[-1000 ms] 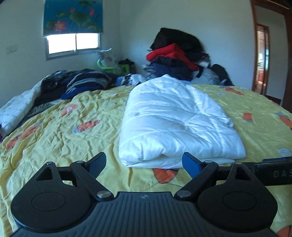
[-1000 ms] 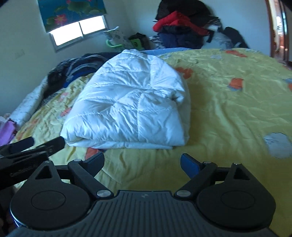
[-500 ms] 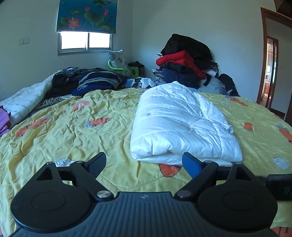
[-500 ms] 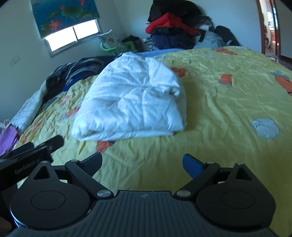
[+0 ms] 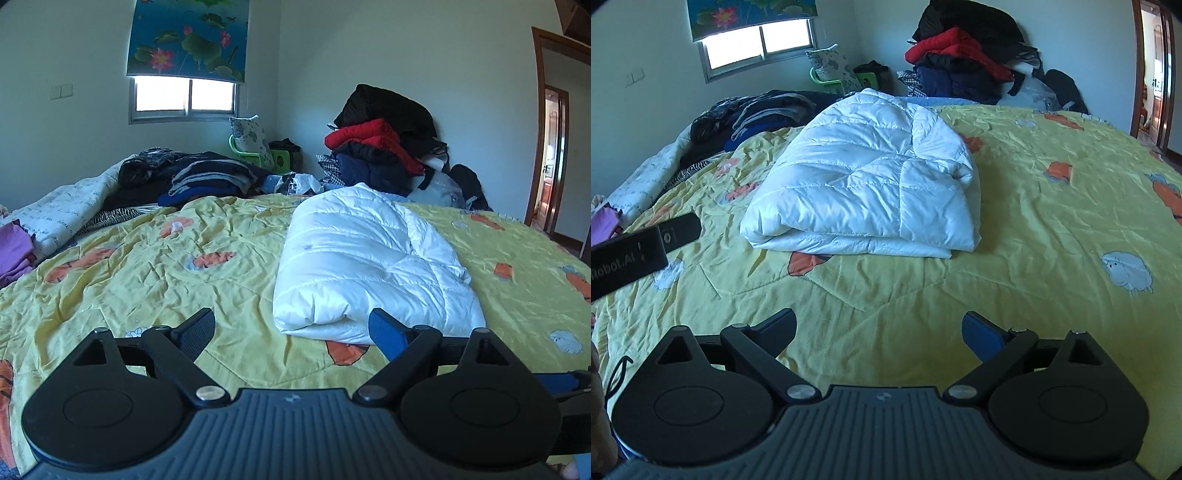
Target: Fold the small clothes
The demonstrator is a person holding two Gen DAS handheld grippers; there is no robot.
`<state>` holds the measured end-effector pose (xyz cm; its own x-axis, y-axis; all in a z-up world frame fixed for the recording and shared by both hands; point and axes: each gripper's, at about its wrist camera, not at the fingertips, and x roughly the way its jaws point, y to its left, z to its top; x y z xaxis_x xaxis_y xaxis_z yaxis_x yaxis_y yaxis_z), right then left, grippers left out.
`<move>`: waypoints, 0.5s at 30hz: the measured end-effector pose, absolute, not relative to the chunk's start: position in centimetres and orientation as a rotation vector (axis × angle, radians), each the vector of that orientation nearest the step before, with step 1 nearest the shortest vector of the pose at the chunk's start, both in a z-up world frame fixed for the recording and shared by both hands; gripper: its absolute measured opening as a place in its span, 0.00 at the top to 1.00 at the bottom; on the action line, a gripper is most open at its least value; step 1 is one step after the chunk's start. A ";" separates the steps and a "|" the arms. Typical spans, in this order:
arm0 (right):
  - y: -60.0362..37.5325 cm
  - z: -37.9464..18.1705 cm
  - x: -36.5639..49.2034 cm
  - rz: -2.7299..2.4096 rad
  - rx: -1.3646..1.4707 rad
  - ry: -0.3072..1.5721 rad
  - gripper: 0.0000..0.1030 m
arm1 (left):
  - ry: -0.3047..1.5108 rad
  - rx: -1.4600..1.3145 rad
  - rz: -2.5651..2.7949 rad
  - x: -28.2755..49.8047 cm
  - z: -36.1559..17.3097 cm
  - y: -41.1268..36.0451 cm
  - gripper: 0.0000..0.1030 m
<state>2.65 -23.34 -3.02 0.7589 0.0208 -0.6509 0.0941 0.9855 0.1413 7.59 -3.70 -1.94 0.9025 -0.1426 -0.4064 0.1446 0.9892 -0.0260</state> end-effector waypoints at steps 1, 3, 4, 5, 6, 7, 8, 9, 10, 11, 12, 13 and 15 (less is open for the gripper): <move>-23.4 -3.1 2.6 -0.038 0.170 0.710 0.05 | 0.421 0.004 -0.150 7.6 -2.0 -3.7 0.12; -23.5 -3.1 2.6 -0.034 0.174 0.711 0.05 | 0.423 0.005 -0.156 7.5 -1.9 -3.9 0.12; -23.6 -3.2 2.6 -0.031 0.177 0.711 0.05 | 0.422 0.009 -0.158 7.4 -2.0 -4.0 0.12; -23.6 -3.2 2.6 -0.028 0.182 0.712 0.05 | 0.421 0.013 -0.159 7.4 -2.0 -4.0 0.12; -23.6 -3.2 2.5 -0.028 0.184 0.712 0.05 | 0.420 0.017 -0.160 7.3 -2.0 -4.1 0.12; -23.6 -3.2 2.5 -0.028 0.185 0.712 0.05 | 0.421 0.019 -0.161 7.3 -2.0 -4.2 0.12; -23.6 -3.2 2.5 -0.026 0.184 0.712 0.05 | 0.424 0.019 -0.164 7.3 -2.0 -4.1 0.12; -23.6 -3.2 2.6 -0.023 0.183 0.713 0.05 | 0.426 0.019 -0.164 7.3 -2.0 -4.1 0.12; -23.6 -3.2 2.5 -0.023 0.180 0.713 0.05 | 0.428 0.017 -0.163 7.3 -2.1 -4.1 0.12; -23.6 -3.2 2.5 -0.024 0.179 0.713 0.05 | 0.431 0.015 -0.162 7.4 -2.1 -4.0 0.12; -23.6 -3.2 2.5 -0.024 0.178 0.713 0.05 | 0.434 0.014 -0.162 7.4 -2.1 -4.0 0.12; -23.6 -3.2 2.5 -0.023 0.180 0.713 0.05 | 0.436 0.013 -0.163 7.4 -2.1 -3.9 0.12; -23.5 -3.3 2.6 -0.022 0.180 0.713 0.05 | 0.437 0.012 -0.162 7.4 -2.1 -3.9 0.12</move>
<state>2.58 -23.54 -3.26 0.7568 0.0418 -0.6524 0.0812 0.9842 0.1573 7.39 -3.93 -2.06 0.8935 -0.1537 -0.4219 0.1588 0.9870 -0.0234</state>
